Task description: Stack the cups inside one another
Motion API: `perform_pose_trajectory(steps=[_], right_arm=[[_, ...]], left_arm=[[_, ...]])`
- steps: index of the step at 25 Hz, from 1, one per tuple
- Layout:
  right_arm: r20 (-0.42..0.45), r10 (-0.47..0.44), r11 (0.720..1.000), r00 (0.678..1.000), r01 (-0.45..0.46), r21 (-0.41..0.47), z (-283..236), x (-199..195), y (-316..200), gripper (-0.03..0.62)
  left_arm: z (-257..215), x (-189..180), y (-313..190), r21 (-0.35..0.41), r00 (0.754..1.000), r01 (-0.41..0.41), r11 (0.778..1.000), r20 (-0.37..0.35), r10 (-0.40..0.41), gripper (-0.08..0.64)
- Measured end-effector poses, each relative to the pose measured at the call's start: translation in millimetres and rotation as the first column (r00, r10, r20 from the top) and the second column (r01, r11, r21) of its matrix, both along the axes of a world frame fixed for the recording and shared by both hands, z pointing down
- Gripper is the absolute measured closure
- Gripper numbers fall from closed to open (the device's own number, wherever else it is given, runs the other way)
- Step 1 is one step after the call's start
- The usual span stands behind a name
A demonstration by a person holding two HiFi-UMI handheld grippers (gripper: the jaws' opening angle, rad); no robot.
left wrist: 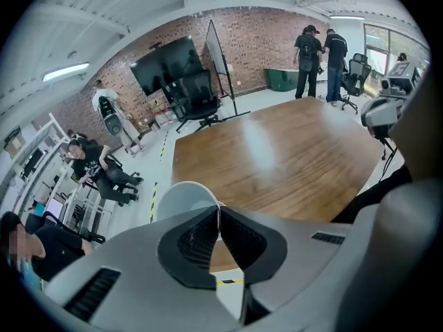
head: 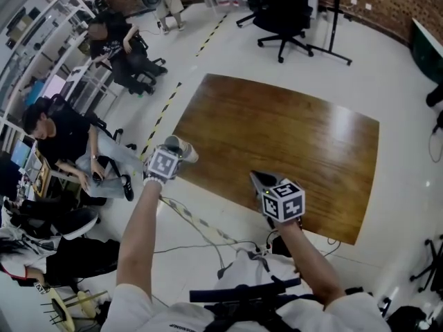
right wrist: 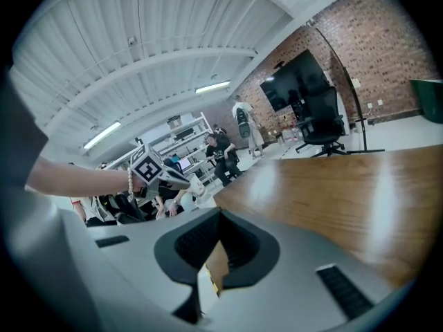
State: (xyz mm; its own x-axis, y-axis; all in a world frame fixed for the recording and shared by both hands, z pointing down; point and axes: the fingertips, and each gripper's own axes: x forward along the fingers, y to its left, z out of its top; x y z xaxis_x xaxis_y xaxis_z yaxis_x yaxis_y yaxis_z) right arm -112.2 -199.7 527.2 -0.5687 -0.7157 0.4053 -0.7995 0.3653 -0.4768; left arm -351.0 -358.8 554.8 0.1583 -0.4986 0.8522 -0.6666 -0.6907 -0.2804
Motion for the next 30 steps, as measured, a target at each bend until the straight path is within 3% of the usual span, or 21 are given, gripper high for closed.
perform_pose_trajectory(steps=[20, 30], right_arm=[[-0.003, 0.043, 0.999, 0.999, -0.043, -0.032, 16.4, 12.7, -6.5, 0.578], [-0.008, 0.071, 0.996, 0.997, -0.072, -0.06, 26.8, 27.1, -8.4, 0.578]], left_arm=[[48.3, -0.4, -1.7, -0.146, 0.997, -0.058, 0.988, 0.041, 0.065, 0.549], [72.1, 14.6, -3.8, -0.193, 0.996, -0.08, 0.978, 0.012, 0.083, 0.549]])
